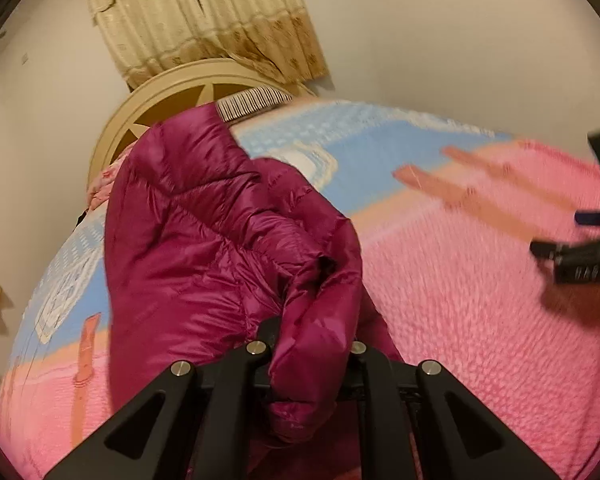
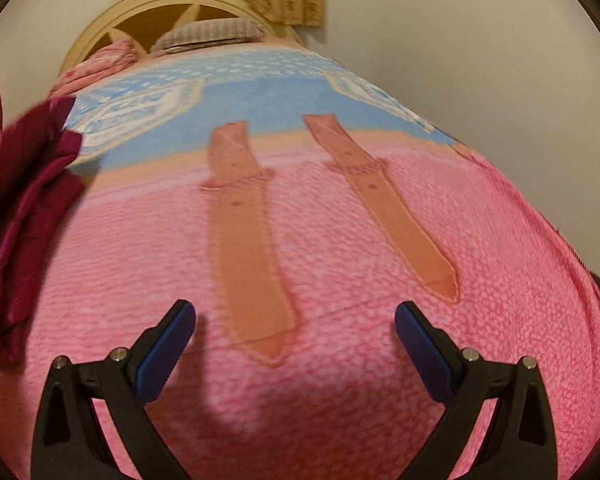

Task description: Fold large clothes

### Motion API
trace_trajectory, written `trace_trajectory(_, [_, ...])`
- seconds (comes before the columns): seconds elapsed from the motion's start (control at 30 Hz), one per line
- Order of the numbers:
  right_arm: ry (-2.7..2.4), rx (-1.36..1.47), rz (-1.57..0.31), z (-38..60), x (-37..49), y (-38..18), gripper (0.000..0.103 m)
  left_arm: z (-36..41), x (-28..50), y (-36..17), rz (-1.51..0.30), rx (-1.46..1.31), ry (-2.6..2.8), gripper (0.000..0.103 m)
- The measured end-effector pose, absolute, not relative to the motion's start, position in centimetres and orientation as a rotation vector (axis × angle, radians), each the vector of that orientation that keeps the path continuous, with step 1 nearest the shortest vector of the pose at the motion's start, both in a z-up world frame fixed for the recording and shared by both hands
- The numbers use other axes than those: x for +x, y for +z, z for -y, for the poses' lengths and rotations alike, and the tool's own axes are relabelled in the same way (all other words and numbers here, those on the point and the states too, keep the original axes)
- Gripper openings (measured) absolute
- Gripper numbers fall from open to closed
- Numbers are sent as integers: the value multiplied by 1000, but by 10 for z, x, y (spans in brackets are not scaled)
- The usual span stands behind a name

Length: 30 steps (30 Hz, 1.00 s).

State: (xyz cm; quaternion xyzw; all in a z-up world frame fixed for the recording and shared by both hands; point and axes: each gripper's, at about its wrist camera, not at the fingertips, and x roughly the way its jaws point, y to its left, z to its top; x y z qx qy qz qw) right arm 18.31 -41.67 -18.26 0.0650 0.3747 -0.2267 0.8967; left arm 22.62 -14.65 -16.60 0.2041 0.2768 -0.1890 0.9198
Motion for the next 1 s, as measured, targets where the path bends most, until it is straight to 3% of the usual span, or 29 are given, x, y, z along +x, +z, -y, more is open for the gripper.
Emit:
trace_trajectory(0.13, [-469,161,-789,423,184,-192,102,156,223,-182,-553,487,-384,13])
trace_trajectory(0.3, [-467,159,-786,422,183,-192,103,164,216,-173,-547,515,-377,30])
trace_trajectory(0.33, [-467,160,-786,421,184,-192,103,164,209,-167,-529,515,-386,36])
trace_trajectory(0.4, [-468,159,-788,421,184,-193,103,164,192,-158,-502,524,-404,59])
trace_trajectory(0.43, [-469,157,-789,422,185,-194,103,161,182,-152,-484,525,-414,76])
trace_trajectory(0.47, [-468,157,-790,423,185,-194,103,159,174,-148,-470,522,-423,81])
trace_trajectory(0.63, [-468,157,-790,424,186,-195,103,117,147,-126,-427,491,-397,81])
trace_trajectory(0.77, [-472,172,-785,424,185,-193,101,54,169,-118,-459,401,-252,83])
trace_trajectory(0.93, [-408,201,-769,405,198,-177,78,-17,247,-126,-578,294,52,84])
trace_trajectory(1.0, [-382,185,-756,390,212,-164,78,-37,272,-126,-624,189,113,84])
